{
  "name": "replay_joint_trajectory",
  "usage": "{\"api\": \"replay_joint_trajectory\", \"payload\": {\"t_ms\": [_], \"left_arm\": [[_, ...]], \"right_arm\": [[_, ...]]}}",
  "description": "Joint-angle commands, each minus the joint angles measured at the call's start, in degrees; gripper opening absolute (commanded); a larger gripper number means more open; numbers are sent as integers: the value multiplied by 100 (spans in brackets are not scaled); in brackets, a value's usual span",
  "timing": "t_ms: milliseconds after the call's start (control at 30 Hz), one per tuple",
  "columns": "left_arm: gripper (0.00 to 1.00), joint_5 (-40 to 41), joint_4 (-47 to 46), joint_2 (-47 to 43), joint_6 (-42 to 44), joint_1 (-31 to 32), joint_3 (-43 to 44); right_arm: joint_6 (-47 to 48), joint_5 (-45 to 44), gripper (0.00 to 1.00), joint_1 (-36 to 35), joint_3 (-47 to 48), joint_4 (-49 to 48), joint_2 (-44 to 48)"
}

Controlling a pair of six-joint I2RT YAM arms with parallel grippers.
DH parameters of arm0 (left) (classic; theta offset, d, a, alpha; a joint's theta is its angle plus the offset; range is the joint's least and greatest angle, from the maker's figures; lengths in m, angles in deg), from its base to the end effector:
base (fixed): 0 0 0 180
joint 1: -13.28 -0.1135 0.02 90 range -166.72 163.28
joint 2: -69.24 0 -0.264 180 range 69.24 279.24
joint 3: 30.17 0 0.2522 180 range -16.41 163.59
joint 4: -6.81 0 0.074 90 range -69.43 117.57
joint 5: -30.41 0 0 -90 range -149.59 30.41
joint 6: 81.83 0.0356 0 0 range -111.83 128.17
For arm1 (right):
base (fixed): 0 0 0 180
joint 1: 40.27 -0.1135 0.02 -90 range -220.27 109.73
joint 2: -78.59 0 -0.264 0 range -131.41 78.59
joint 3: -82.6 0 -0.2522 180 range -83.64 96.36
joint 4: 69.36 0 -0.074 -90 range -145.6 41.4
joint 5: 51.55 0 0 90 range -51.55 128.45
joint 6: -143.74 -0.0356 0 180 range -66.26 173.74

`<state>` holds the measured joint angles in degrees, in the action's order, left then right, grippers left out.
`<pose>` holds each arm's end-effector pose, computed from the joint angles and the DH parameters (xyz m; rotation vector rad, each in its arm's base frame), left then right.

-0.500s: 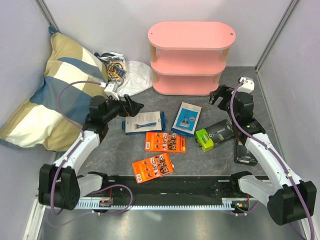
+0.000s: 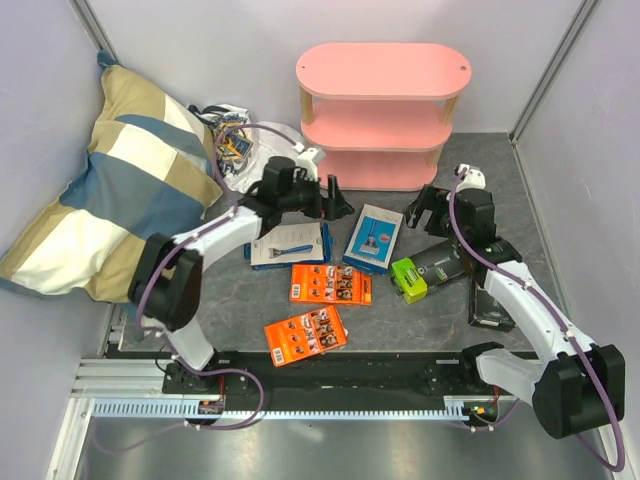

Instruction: Place and organize the shaving razors onto the shelf

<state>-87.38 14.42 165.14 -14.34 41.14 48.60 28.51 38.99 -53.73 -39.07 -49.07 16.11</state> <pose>0.3317 -0.1941 0.2577 0.4262 2.0625 -1.0324 0.2424 0.0584 0.2840 0.2015 2.0148 0.4409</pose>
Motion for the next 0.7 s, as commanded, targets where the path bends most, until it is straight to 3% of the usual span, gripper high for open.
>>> {"api": "replay_joint_trajectory", "payload": {"t_ms": [0,233,467,667], "left_arm": [[95,-42,580,859,-184,255,942],[89,-86,967,2151,-404,440,1804],[88,-173,984,2591,-474,449,1901],[75,-675,932,2908,-562,493,1971]], "right_arm": [[19,280,98,-8,-159,68,60],[-8,395,98,-8,-432,165,227],[-43,535,98,-8,-582,174,263],[-78,649,98,0,-617,165,148]]}}
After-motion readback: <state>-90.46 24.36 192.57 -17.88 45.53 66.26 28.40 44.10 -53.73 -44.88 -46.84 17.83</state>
